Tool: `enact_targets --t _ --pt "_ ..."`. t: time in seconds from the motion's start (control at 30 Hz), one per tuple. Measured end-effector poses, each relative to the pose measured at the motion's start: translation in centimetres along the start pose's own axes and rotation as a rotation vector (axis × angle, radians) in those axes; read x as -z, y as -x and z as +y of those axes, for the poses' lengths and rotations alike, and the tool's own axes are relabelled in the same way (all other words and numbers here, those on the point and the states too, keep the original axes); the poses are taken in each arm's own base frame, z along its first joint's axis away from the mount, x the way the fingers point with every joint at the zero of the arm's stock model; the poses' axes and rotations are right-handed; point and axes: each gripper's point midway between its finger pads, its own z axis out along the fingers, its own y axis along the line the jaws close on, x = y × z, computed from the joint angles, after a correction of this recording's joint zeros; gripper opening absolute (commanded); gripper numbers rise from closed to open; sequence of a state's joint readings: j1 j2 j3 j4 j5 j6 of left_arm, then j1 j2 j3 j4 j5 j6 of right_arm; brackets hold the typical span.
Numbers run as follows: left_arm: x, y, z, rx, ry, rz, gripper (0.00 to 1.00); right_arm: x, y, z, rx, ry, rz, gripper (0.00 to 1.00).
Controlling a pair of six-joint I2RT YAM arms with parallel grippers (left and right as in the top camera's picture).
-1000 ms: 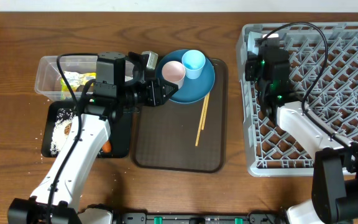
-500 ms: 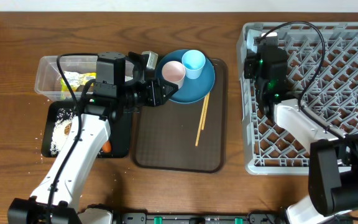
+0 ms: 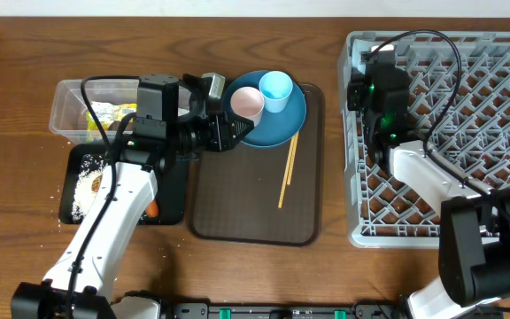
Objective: Sort waste into correct bins and load items into the dishwasher rack
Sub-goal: 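Open the right gripper and release the bowl in the rack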
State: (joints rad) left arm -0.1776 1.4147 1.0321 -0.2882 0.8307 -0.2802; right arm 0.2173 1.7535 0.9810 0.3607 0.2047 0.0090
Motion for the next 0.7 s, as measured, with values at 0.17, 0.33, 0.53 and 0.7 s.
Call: enact_targets --t 0.17,0.33,0.53,0.7 --pt "0.0 -0.1 0.0 0.002 0.001 0.002 0.32 1.1 1.8 -0.5 0.003 -0.017 -0.037 0.28" --pt "0.0 -0.1 0.0 0.005 0.002 0.005 0.32 2.5 3.4 -1.3 0.025 -0.046 -0.063 0.27" --pt "0.0 -0.1 0.0 0.005 0.002 0.005 0.32 2.2 1.6 -4.7 0.022 -0.117 0.017 0.26" --pt "0.0 -0.1 0.1 0.004 0.002 0.004 0.32 2.0 0.6 -7.3 -0.004 -0.141 0.053 0.26"
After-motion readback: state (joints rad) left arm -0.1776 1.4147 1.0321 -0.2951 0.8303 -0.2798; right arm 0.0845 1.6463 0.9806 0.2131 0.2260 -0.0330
